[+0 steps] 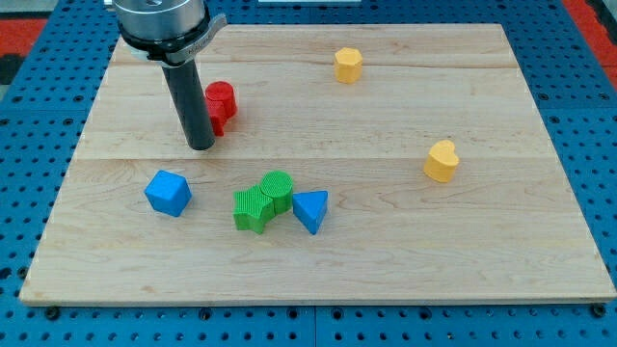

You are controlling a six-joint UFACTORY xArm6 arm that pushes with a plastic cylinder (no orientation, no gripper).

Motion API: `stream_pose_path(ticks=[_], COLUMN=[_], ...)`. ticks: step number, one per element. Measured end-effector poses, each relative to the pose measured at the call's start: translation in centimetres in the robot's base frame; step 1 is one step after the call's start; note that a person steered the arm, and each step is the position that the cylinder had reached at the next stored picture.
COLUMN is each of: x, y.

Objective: Push the blue cube close to the green star

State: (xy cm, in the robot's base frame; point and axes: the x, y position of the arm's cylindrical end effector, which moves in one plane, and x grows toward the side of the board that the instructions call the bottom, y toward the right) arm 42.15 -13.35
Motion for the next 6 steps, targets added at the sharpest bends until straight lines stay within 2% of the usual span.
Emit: stream_pose_path(ticks=[1,2,3,4,5,6], x=[0.2,-0.3,3.5,6.8,8.4,8.6], y=[-0.5,-4.5,-7.6,-3.7,0.5,-3.3])
